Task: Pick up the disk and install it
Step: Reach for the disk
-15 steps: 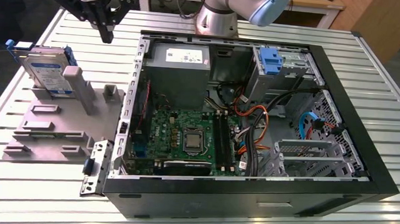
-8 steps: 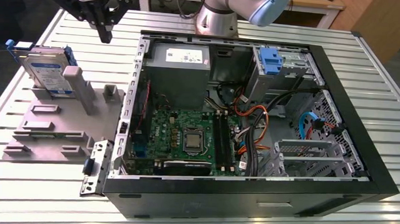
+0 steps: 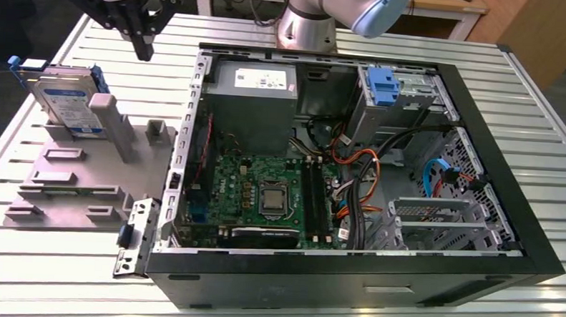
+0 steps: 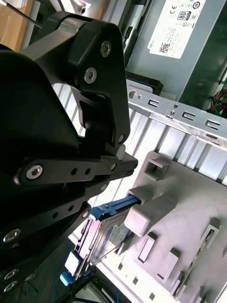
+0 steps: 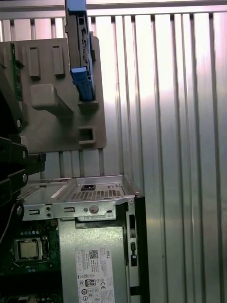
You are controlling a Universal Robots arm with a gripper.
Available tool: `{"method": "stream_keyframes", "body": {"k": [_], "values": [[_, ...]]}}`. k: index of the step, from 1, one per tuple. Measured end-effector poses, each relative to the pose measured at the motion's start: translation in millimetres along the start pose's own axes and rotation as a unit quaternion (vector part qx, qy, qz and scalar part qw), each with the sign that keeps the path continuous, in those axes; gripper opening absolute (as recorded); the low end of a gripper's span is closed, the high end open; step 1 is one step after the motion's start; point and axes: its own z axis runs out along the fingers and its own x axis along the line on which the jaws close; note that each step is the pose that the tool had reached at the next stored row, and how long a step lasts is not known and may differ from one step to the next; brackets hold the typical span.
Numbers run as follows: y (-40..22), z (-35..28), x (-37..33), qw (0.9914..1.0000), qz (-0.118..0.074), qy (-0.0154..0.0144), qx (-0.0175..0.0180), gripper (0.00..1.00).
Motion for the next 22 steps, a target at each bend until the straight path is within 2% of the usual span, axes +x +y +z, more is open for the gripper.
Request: {"method": "stream_keyframes", "body": {"k": [12, 22], "values": [[-0.9, 0.0, 11.9, 1.00000, 0.000, 0.0000, 0.0000, 0.11], [-1.0, -0.1, 13.4, 1.00000, 0.000, 0.0000, 0.0000, 0.11]]}}
